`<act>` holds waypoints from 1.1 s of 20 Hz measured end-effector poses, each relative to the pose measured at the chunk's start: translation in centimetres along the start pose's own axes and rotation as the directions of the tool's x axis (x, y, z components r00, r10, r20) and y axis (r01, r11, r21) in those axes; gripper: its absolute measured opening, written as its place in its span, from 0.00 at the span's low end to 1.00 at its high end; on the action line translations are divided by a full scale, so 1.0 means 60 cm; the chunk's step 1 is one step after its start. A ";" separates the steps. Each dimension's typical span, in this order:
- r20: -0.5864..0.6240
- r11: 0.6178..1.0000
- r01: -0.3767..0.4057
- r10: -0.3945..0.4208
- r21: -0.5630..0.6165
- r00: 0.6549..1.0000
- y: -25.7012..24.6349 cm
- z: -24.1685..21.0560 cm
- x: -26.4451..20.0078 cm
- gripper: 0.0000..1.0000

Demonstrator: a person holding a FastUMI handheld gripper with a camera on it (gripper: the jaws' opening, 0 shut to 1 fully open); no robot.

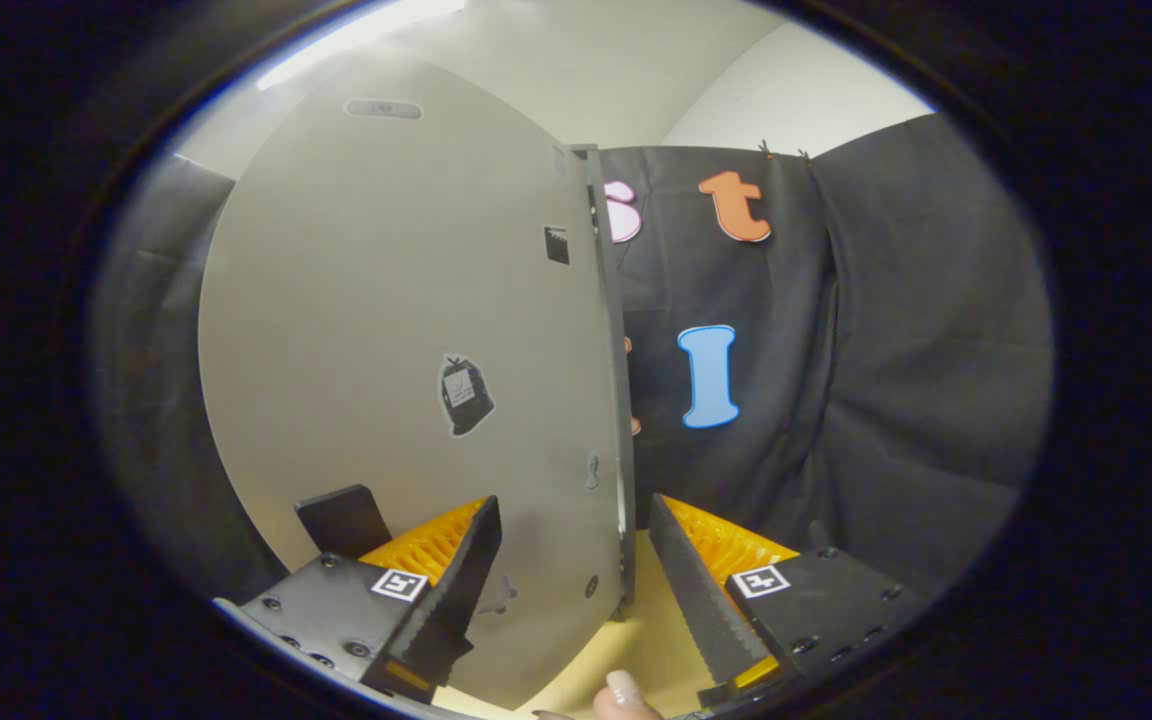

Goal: Open the shoe cabinet door, grab the shoes and put them into the shoe cabinet, then close the shoe cabinet door.

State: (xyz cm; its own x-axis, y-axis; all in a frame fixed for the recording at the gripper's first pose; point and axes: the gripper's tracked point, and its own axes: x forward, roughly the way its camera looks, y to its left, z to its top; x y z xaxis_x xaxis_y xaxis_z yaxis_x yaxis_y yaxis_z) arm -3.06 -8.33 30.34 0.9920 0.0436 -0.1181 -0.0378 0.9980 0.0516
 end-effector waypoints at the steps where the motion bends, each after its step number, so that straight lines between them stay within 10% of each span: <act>1: -0.002 1.000 -0.004 0.004 -0.004 1.000 0.014 -0.002 0.005 0.94; 22: -0.027 0.993 -0.108 0.107 -0.049 0.994 0.284 -0.059 0.230 0.94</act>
State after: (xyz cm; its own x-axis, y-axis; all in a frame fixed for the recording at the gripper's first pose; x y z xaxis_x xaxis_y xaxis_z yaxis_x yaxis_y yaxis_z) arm 9.58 9.45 26.08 0.9787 0.1513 -0.1391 -0.1506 0.9885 0.0157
